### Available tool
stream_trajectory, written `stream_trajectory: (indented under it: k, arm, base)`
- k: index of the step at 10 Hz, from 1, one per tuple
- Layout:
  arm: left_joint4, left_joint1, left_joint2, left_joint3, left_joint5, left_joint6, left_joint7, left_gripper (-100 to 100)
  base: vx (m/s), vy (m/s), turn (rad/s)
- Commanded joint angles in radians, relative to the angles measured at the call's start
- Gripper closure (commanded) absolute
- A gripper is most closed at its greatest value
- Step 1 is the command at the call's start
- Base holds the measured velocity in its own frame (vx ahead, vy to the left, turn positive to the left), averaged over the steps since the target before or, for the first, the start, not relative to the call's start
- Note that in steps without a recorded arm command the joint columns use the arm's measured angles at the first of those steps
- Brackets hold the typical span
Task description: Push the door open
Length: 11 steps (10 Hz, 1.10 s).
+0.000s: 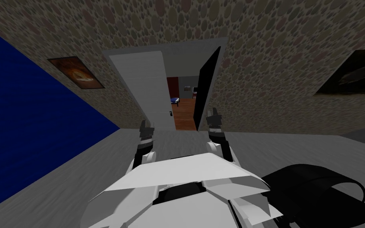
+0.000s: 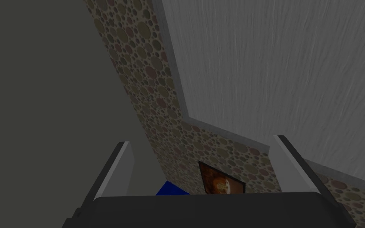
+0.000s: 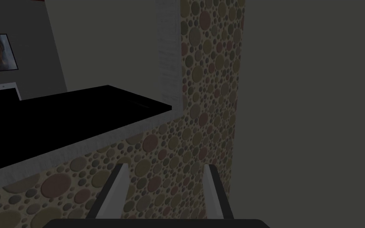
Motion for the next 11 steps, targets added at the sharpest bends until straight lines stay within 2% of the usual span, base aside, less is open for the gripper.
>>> stream_trajectory:
  k: [1,4,5,9,10,11]
  arm:
    - [0.040,-0.021,0.006,0.004,-0.004,-0.005,0.002,-100]
    - [0.120,-0.056,0.014,0.007,-0.014,-0.022,0.005,-100]
    - [0.125,-0.056,0.014,0.007,-0.014,-0.022,0.005,-100]
    - [0.248,-0.107,0.023,0.011,-0.028,-0.047,0.009,-100]
    - [0.248,-0.107,0.023,0.011,-0.028,-0.047,0.009,-100]
    - [0.280,-0.120,0.025,0.012,-0.032,-0.053,0.010,-100]
  base:
    - [0.099,0.019,-0.002]
    - [0.100,0.019,-0.004]
    - [0.070,0.017,-0.001]
    - [0.082,0.018,-0.004]
    - [0.065,0.017,-0.001]
    - [0.058,0.014,-0.002]
